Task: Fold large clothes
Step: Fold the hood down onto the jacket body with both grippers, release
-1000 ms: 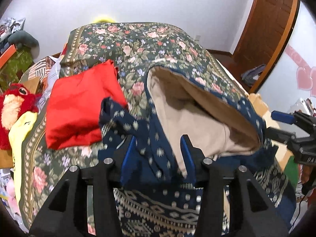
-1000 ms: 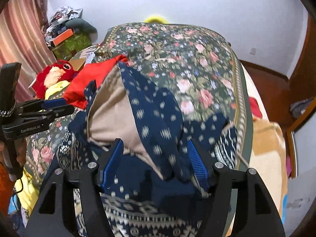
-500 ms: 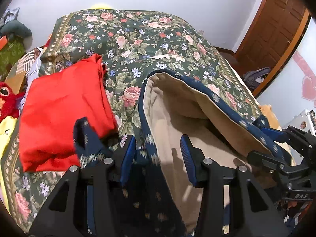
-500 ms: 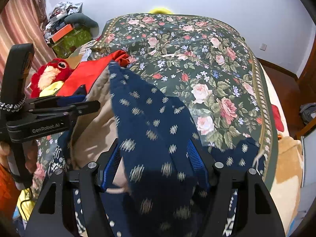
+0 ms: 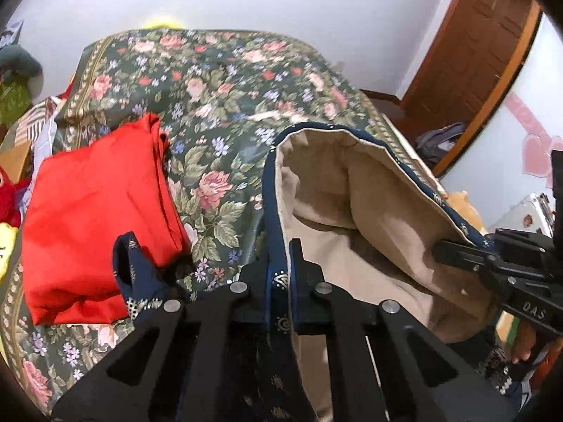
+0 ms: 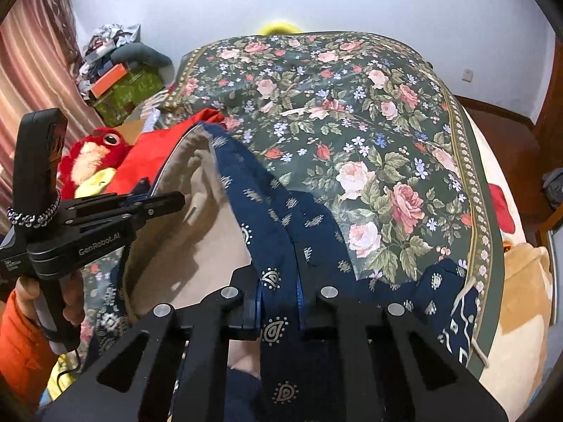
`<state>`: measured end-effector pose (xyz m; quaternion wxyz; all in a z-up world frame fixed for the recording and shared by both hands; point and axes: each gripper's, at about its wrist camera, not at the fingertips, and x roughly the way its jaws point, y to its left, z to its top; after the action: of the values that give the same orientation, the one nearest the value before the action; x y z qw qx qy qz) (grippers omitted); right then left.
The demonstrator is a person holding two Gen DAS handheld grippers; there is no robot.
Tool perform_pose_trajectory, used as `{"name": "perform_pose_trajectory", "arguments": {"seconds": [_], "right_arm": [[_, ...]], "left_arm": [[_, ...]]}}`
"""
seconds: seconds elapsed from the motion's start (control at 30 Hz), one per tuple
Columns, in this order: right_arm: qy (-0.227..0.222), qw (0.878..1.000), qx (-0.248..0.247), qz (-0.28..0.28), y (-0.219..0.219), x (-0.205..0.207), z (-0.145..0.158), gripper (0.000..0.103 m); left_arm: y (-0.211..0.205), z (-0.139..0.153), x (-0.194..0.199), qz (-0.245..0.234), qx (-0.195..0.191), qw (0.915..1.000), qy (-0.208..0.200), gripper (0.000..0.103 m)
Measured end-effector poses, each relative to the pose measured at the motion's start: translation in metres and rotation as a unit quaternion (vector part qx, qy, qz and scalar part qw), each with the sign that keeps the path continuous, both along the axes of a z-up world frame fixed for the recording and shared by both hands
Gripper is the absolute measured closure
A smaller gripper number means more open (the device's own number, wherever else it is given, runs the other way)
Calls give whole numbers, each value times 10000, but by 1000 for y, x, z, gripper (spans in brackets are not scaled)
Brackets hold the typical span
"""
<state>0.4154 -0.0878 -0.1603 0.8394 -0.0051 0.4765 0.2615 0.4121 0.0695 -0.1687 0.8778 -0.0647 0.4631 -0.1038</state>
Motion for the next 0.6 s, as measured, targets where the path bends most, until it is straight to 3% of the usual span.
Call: {"name": "perform_pose_trajectory", "arguments": {"seconds": [0.33,0.6], "right_arm": [[-51,9994,329,28,-32,-50,49,92],[132,9993,307,149,-49,-100,48,92]], "left_arm": [[-10,71,-72,-485,-292,9969,-553,96],[-25,77,-137,-838,-88,9948,-574,96]]}}
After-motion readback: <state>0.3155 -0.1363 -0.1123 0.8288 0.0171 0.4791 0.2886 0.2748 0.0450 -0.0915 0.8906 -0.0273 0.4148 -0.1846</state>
